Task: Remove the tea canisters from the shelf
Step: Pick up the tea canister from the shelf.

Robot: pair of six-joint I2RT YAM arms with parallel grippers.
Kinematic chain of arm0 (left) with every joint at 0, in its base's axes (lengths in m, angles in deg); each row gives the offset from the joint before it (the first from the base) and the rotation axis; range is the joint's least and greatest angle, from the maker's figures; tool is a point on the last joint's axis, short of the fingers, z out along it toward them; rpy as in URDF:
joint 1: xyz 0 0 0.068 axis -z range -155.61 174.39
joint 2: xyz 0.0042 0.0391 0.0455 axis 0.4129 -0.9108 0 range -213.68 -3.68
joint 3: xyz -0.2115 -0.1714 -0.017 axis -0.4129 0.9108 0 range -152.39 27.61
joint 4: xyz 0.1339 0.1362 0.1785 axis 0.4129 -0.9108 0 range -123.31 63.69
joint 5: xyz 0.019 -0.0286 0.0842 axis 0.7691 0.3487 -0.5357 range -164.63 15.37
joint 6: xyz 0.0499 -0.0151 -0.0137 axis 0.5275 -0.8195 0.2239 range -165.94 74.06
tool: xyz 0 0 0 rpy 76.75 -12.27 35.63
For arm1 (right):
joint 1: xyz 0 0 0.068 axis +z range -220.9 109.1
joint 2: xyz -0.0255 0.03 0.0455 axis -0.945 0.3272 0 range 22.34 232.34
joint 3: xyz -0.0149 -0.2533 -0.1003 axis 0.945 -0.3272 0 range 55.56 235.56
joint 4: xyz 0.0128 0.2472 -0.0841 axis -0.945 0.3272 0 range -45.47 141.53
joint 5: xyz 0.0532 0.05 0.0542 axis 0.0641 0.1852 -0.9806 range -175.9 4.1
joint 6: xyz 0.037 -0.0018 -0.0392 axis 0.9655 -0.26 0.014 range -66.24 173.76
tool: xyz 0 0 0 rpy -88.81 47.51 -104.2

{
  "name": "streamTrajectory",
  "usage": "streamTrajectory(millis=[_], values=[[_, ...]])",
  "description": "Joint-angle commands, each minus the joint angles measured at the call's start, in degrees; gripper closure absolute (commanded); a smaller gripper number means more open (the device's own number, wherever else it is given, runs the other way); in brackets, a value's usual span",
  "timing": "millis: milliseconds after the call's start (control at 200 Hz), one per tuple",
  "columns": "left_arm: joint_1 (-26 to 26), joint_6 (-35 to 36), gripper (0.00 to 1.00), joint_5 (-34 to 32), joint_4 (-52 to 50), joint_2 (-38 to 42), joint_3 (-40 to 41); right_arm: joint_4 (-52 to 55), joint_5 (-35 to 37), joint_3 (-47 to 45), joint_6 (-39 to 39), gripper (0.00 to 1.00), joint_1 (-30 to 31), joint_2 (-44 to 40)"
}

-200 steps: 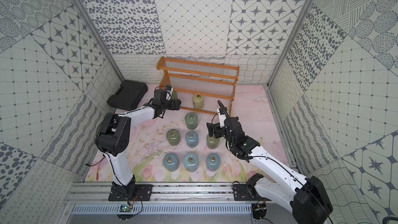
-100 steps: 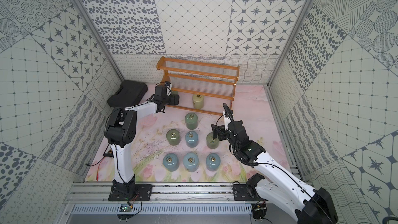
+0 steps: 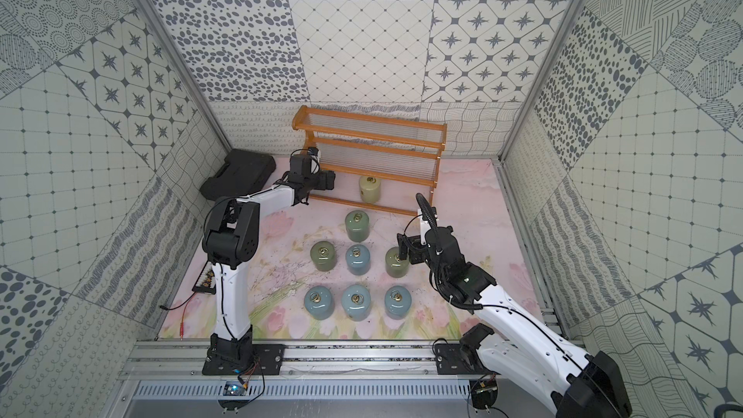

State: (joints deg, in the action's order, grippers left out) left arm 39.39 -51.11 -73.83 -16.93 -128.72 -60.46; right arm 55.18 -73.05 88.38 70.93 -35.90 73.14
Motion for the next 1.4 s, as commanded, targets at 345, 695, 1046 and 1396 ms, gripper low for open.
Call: streamTrajectory(millis=[345, 695, 1046, 1396], values=[[-0.42, -0.68, 0.2, 7.88, 2.58, -0.21, 0.21, -0.81, 1.19, -0.99, 0.89, 0.0, -0.2, -1.76], [-0.35, -0.22, 0.27, 10.91, 5.79, 5.52, 8.17, -1.16, 0.8, -1.51, 1.11, 0.01, -0.2, -2.03], [-0.23, 0.47, 0.29, 17.26, 8.38, 14.79, 17.75, -2.65, -0.08, -2.78, 1.9, 0.01, -0.2, -1.9], [2.54, 1.96, 0.3, 17.06, 5.28, 21.06, 24.06, -3.45, -0.59, -3.62, 2.37, 0.01, -0.22, -1.95]])
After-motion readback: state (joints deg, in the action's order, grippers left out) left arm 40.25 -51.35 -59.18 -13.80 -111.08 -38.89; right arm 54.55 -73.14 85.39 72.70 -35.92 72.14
